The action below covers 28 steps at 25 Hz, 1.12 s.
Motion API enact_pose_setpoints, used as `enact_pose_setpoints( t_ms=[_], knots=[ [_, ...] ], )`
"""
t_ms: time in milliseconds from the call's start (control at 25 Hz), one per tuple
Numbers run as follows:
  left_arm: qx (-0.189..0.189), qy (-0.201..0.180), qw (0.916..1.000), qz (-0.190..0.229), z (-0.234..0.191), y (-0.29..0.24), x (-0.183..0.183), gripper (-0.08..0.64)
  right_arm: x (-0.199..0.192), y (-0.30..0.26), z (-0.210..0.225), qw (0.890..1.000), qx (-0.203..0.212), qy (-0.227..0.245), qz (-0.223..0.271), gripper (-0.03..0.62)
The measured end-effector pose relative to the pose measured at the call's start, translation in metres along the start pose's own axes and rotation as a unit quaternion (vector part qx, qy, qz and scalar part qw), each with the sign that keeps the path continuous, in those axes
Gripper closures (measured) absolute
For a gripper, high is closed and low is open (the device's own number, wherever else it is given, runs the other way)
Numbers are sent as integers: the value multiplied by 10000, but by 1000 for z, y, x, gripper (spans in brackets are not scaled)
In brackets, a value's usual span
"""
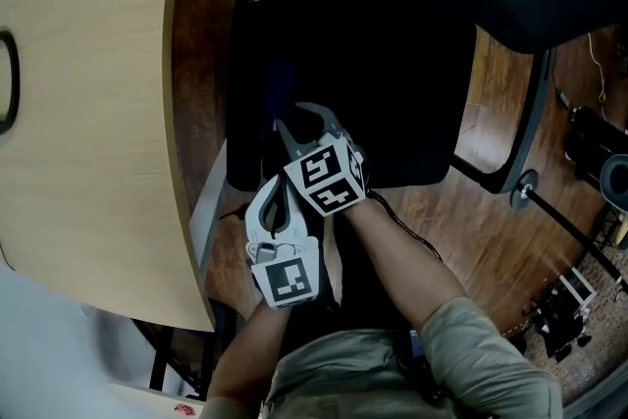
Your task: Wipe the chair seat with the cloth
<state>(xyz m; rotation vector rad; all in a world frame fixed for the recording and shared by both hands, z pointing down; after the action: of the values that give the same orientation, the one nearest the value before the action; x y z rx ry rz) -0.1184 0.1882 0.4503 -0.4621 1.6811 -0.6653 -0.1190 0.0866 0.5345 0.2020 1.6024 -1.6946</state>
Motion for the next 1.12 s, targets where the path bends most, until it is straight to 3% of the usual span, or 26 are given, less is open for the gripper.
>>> enact_pose_setpoints(
  t_ms=[320,680,880,1120],
  knots=[
    [-110,-112,9998,-133,1,-7,-3,555,-13,-9,8,9995,-144,-217,-177,515],
    [-540,-628,9962,-269,45,-29,6,555,-43,33,67,9946,-713,-735,-137,515],
    [-907,-918,9913,-269,77,-43,20,555,-68,66,110,9849,-1218,-1220,-166,515],
    [-1214,-1109,9860,-284,116,-58,27,555,-108,111,163,9622,-1827,-2018,-115,515]
  ],
)
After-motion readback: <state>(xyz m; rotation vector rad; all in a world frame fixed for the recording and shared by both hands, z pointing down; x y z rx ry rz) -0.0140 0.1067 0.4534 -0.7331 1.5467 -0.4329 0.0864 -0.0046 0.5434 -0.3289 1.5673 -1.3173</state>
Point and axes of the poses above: the fingertips, and each gripper's own axes: y backward along the fingers, z to its right, x out of its top, the point moved 5 cm from there along y, backward along the fingers, and after that the axes turned 2 degrees about -x, right-handed, at the moved point
